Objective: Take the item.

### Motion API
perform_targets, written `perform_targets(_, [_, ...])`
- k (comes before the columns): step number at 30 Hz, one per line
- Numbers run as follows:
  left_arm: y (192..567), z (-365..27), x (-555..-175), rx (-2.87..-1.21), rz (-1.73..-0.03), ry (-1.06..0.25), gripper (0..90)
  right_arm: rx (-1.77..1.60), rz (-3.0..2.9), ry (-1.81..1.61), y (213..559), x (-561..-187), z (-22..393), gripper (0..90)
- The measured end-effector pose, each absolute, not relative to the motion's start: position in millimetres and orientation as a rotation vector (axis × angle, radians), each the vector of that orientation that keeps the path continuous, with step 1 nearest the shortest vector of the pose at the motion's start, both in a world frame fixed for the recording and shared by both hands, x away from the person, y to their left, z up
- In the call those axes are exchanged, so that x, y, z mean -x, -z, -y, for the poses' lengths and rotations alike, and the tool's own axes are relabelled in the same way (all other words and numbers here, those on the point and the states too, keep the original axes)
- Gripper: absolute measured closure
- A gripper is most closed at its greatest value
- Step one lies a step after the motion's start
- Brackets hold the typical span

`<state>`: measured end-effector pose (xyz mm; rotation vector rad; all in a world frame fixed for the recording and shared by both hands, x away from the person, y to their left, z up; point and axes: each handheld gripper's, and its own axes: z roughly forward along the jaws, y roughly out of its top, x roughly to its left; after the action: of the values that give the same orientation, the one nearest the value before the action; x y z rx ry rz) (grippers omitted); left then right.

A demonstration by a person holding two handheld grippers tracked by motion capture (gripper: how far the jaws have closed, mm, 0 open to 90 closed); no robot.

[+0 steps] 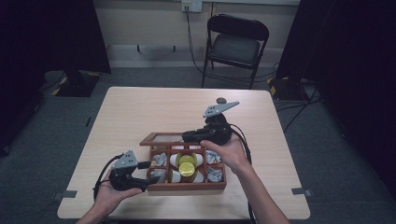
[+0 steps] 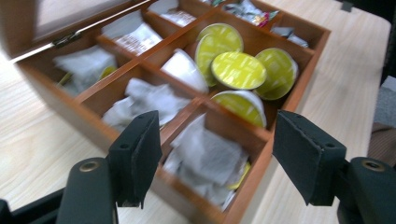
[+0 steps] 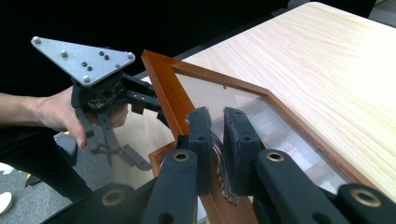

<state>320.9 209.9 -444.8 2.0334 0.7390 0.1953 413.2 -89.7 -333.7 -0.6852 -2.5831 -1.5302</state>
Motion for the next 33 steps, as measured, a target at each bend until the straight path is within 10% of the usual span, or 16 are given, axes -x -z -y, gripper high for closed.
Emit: perform_targets(33, [454.2,-116.8,-354.9,-2.26,-0.569,-0.14,33.1,0.679,2.586,1.532,332.9,-414.3,89.7,82.1])
